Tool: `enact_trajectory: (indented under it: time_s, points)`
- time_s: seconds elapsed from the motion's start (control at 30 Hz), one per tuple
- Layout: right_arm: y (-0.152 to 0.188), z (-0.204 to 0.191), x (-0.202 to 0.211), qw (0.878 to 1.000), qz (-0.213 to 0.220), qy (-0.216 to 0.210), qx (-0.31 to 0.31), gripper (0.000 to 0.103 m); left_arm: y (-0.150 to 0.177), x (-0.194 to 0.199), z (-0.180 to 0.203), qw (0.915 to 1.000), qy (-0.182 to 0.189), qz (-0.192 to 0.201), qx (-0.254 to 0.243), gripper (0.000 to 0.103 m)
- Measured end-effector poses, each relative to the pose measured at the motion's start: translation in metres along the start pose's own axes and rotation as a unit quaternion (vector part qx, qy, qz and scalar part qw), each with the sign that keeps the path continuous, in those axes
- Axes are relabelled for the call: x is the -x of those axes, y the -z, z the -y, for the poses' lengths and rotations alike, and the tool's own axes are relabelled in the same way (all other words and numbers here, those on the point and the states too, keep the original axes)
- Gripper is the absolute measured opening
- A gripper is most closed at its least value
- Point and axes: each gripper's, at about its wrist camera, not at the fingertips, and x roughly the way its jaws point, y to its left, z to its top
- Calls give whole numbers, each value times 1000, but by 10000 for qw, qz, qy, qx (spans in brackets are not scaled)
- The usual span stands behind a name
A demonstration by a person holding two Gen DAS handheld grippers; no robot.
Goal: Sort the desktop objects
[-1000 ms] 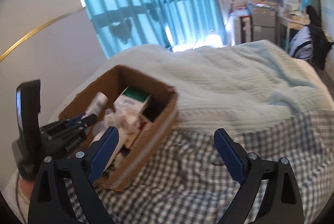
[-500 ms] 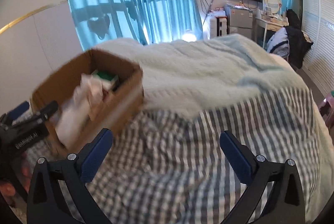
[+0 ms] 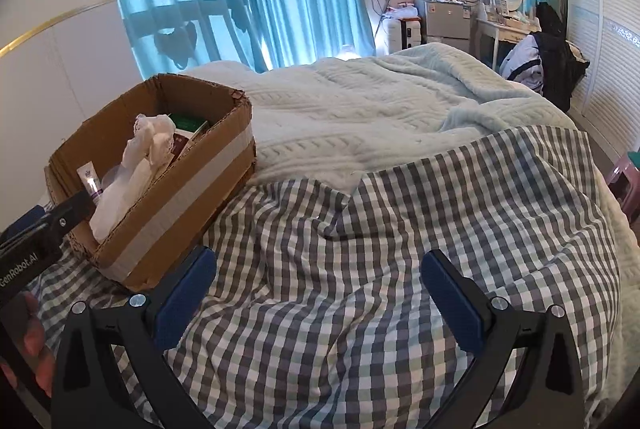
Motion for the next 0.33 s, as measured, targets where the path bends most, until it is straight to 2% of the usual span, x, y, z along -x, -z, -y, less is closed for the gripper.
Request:
enact_trajectory:
  time_s: [0.13,0.33]
  points:
    - [1,-1,-2,10000,-35,-3,-18,103,2,-2,-2,9998,124,-151,87,103]
    - [4,-3,-2,10000,-75,22,10,103,4,11,3,9998,87,166,-111,103]
